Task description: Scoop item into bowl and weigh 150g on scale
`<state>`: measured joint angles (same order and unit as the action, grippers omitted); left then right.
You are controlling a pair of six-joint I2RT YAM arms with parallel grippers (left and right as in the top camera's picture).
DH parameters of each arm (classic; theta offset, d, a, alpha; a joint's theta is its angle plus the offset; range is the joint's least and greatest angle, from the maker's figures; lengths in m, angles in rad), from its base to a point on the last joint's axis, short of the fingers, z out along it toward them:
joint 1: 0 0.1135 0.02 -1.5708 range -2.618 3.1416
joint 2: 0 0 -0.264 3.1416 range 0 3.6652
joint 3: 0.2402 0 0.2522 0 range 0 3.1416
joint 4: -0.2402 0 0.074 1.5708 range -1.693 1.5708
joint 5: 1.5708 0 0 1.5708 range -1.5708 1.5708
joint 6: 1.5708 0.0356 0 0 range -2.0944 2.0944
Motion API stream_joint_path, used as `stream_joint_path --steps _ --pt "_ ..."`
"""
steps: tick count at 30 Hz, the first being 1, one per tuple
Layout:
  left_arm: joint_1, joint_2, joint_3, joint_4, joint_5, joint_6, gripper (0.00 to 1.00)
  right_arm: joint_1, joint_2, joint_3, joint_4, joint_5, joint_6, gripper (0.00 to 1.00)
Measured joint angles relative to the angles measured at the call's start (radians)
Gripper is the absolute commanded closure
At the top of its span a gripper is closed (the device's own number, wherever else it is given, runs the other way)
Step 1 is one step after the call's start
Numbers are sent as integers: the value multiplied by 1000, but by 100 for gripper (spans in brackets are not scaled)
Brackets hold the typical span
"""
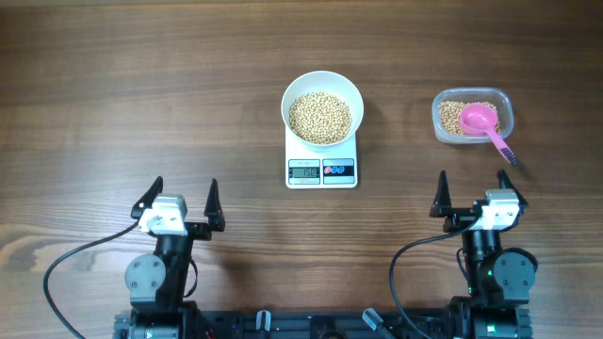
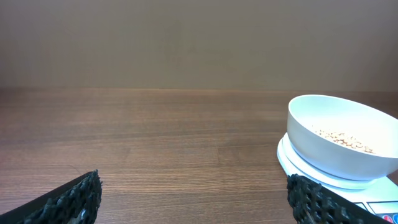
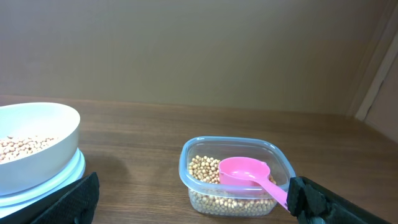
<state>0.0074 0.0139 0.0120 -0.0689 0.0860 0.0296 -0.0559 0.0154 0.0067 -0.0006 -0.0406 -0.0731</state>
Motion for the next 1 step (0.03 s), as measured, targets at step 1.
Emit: stream_joint_path --steps 1 --pt "0 0 0 0 0 0 0 0 0 0 0 0 0 0"
